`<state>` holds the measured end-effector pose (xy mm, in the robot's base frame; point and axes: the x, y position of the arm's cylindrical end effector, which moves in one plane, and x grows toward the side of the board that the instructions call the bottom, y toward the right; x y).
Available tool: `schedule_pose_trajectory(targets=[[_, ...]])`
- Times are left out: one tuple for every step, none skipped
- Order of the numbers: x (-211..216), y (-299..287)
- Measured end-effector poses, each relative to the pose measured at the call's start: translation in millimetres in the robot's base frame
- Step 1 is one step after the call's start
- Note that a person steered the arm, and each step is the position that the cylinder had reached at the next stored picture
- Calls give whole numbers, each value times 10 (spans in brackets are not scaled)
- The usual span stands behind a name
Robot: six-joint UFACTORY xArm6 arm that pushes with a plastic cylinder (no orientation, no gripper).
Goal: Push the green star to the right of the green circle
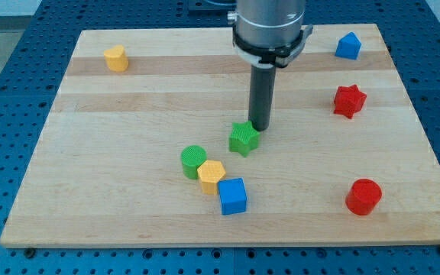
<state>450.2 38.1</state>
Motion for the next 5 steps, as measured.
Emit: schedule_pose_trajectory(targets=[[297,-96],[597,-176],[793,-188],[735,124],[373,622]])
